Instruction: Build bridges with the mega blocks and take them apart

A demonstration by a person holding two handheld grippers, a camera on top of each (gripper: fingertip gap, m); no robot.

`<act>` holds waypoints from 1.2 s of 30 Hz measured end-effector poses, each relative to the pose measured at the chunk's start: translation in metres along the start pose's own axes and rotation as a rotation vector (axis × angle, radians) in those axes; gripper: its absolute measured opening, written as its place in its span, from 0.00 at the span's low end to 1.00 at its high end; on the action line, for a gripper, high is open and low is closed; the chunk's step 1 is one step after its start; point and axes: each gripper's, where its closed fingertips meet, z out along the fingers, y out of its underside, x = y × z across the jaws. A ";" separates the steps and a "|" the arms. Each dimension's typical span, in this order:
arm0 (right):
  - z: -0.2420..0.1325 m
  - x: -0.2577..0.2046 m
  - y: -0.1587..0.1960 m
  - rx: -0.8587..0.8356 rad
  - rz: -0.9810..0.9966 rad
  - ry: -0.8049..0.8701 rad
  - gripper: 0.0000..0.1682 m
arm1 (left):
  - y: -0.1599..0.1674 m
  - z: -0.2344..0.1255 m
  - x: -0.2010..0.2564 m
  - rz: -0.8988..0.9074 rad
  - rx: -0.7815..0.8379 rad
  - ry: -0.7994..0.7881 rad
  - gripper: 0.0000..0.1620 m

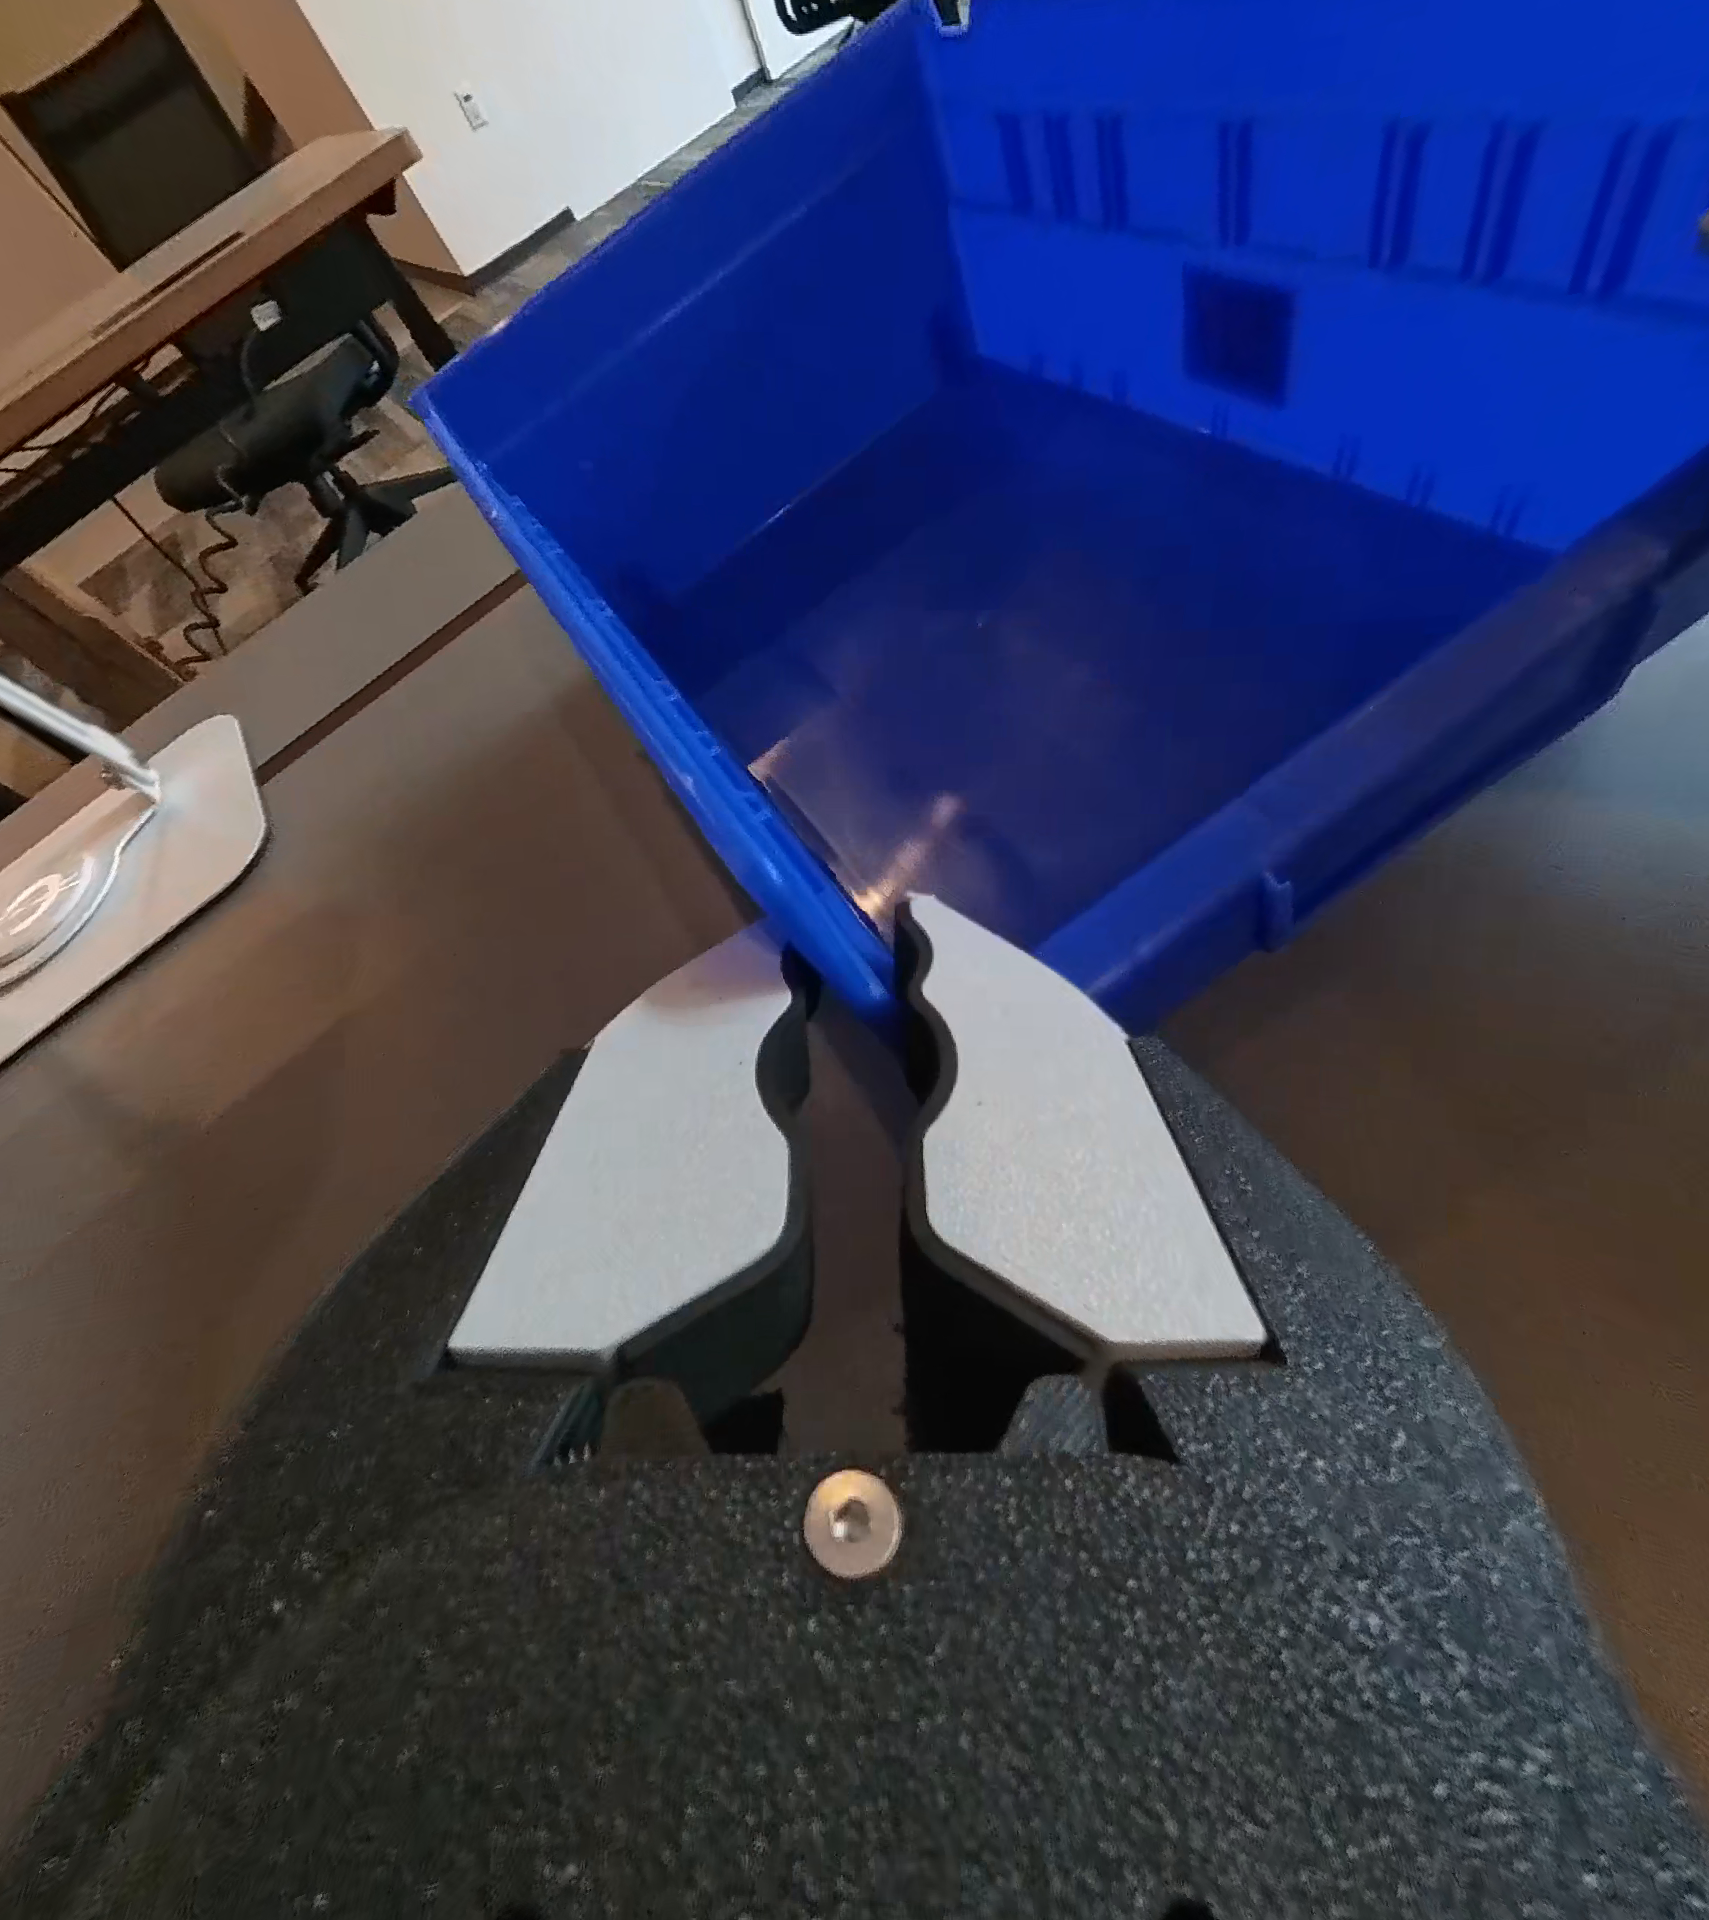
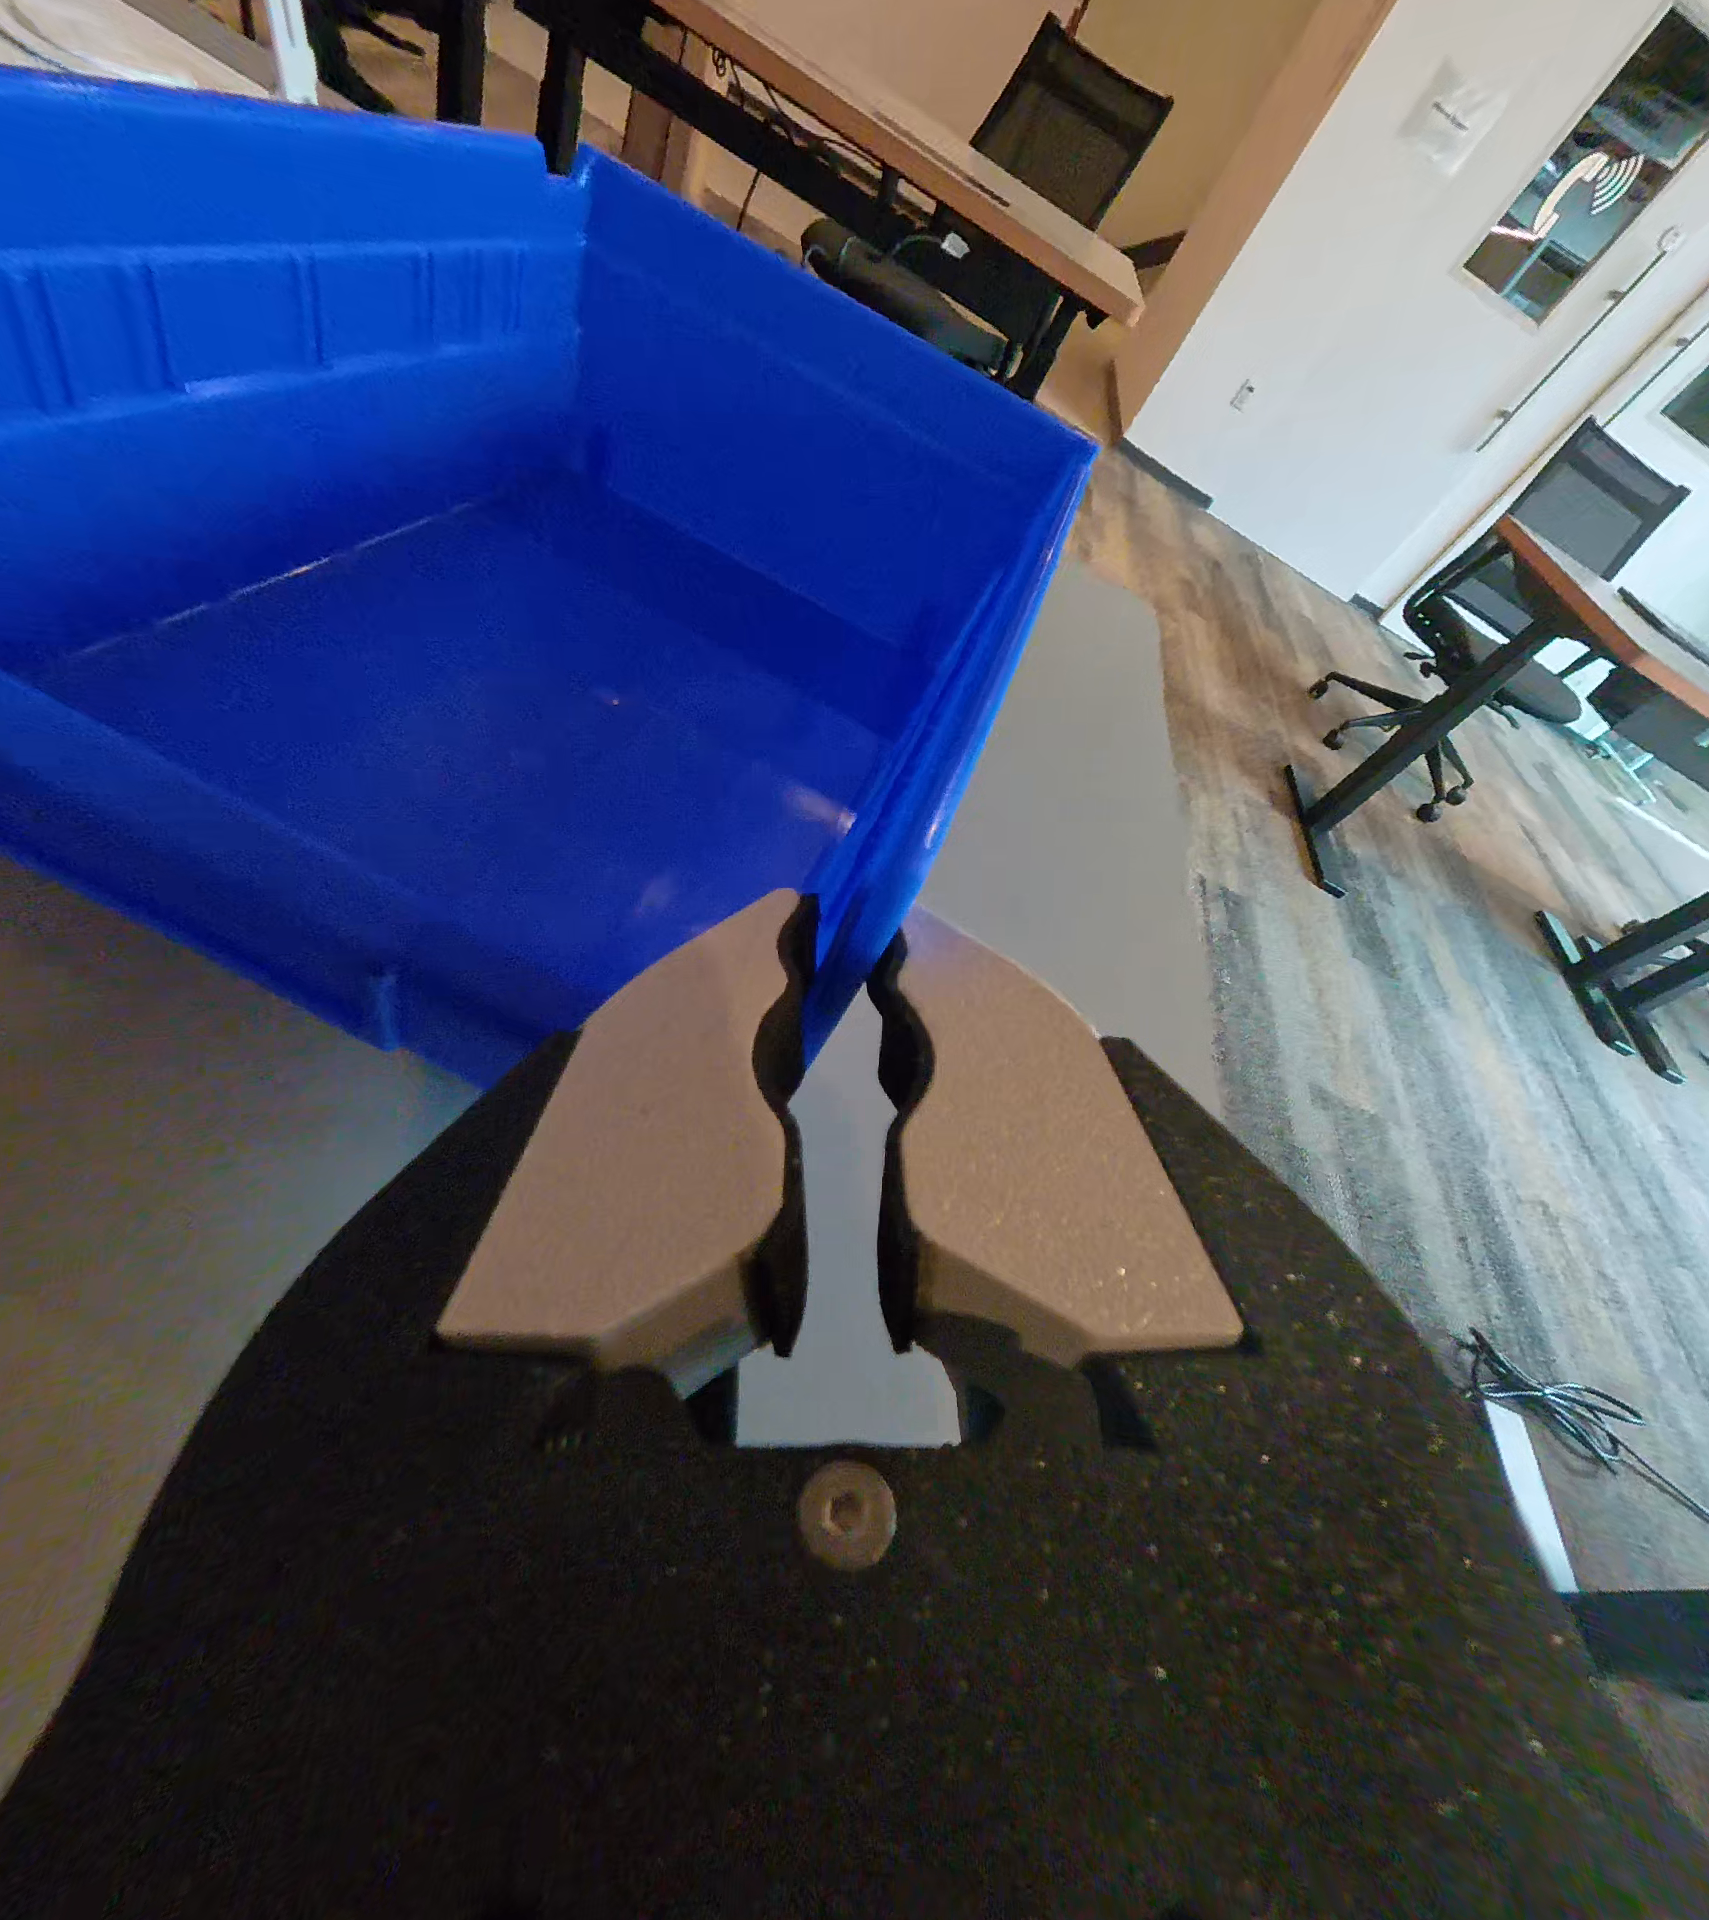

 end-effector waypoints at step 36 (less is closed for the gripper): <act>-0.050 -0.094 -0.203 0.289 0.098 -0.097 0.43 | -0.038 -0.183 -0.210 -0.175 0.624 -0.022 0.50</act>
